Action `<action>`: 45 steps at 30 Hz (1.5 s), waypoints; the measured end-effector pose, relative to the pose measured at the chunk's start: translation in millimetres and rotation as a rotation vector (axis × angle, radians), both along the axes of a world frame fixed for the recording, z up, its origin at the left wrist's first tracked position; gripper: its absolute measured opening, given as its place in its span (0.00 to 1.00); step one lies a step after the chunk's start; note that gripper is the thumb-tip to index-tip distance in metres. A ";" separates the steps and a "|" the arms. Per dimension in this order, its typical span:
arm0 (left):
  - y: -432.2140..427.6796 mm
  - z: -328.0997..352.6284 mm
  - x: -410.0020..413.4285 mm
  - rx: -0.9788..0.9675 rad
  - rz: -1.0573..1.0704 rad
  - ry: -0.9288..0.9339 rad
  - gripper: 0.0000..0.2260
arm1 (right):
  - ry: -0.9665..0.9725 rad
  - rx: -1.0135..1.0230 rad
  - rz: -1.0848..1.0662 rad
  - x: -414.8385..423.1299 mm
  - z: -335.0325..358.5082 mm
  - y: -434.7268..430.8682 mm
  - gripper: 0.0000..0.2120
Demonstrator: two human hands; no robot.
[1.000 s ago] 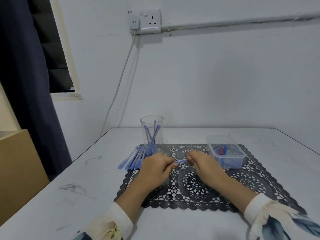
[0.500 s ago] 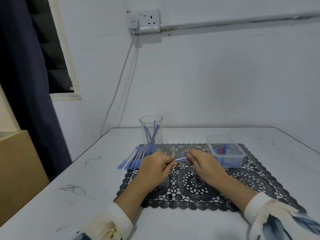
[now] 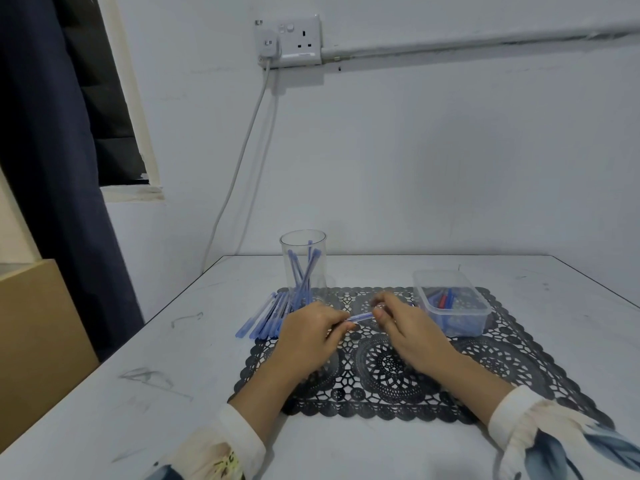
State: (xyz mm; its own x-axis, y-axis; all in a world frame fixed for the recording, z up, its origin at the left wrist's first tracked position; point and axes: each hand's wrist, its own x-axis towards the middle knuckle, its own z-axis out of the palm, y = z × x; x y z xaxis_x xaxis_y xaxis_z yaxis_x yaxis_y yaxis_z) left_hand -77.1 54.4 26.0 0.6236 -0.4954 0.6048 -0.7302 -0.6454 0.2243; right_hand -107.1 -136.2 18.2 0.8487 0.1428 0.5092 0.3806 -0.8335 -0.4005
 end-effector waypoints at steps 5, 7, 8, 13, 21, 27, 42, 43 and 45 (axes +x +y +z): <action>1.7 -0.9 0.7 -0.004 -0.005 -0.017 0.10 | -0.022 -0.023 0.012 0.5 -0.8 0.0 0.04; 1.6 -1.3 0.5 0.000 -0.010 -0.023 0.10 | -0.023 -0.015 0.003 1.2 -0.9 -0.9 0.07; 1.5 -1.4 0.5 0.002 -0.006 -0.019 0.11 | -0.025 -0.009 0.008 1.1 -1.0 -0.8 0.07; 2.2 -0.4 2.2 -0.012 0.005 0.025 0.10 | -0.021 -0.013 0.029 -0.3 0.5 0.6 0.04; 0.7 -3.1 2.2 -0.024 -0.077 0.006 0.13 | -0.102 -0.027 -0.022 1.4 0.6 -3.8 0.08; 5.0 -5.6 11.9 -0.079 -0.029 -0.131 0.10 | 0.012 0.160 -0.014 -2.9 5.4 7.2 0.15; 6.7 -1.7 13.6 -0.134 -0.052 -0.351 0.09 | 0.323 0.894 0.025 -4.3 6.4 29.8 0.21; 6.7 -2.6 14.8 -0.134 -0.047 -0.343 0.08 | 0.287 0.854 0.015 -4.8 5.2 30.1 0.20; 7.1 -3.2 16.2 -0.135 -0.041 -0.328 0.08 | 0.169 0.726 -0.002 -6.4 1.7 29.4 0.19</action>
